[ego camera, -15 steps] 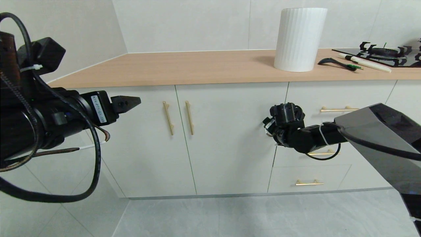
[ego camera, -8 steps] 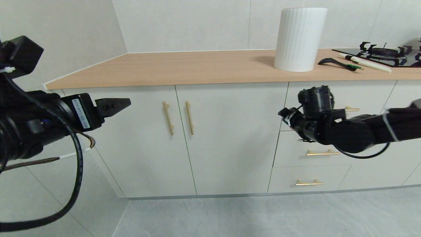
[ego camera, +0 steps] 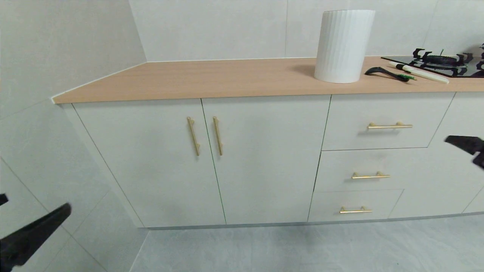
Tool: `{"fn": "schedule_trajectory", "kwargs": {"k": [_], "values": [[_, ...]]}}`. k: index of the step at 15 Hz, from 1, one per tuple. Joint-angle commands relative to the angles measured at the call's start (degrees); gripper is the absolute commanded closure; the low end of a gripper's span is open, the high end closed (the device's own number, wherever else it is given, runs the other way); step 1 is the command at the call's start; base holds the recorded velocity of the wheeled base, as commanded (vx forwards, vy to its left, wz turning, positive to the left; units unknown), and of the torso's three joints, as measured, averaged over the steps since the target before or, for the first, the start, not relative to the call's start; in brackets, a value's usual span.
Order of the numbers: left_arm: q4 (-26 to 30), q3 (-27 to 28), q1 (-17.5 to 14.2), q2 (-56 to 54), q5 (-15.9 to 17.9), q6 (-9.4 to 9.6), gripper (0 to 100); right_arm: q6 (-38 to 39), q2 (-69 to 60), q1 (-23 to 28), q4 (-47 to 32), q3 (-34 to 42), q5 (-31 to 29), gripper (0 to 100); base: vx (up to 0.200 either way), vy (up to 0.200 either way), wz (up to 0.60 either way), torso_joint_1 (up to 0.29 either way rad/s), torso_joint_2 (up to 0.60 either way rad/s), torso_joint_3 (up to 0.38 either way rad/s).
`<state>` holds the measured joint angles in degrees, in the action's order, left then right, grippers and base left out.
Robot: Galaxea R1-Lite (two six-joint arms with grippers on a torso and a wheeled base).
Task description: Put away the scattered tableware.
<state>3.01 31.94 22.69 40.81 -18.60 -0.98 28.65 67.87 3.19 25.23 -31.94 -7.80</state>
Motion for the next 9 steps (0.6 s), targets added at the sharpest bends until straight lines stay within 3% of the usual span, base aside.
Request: {"fn": "schedule_trajectory", "kwargs": {"k": [1, 3, 6, 8, 9], "values": [[7.18, -4.69, -4.32, -18.58, 0.06, 2.91, 0, -10.81, -33.50, 17.81, -2.73, 11.81, 18.17, 0, 0.000, 0.000, 0.00, 0.000, 0.00, 0.000], [10.52, -4.96, -8.10, -23.94, 0.32, 2.91, 0, -12.92, -42.55, 15.44, -18.47, 6.89, 23.53, 0, 0.000, 0.000, 0.00, 0.000, 0.00, 0.000], [11.32, -7.51, -12.40, -27.98, 0.50, 2.73, 0, -12.48, -43.78, 12.54, -46.24, -5.15, 37.86, 0, 0.000, 0.000, 0.00, 0.000, 0.00, 0.000], [11.23, -11.02, -18.20, -32.11, 0.67, 2.38, 0, -12.74, -43.43, 12.19, -51.34, -6.73, 47.88, 0, 0.000, 0.000, 0.00, 0.000, 0.00, 0.000], [11.23, -13.39, -19.52, -35.19, 1.38, 2.29, 0, -12.83, -43.34, 11.92, -51.43, -5.94, 48.93, 0, 0.000, 0.000, 0.00, 0.000, 0.00, 0.000]]}}
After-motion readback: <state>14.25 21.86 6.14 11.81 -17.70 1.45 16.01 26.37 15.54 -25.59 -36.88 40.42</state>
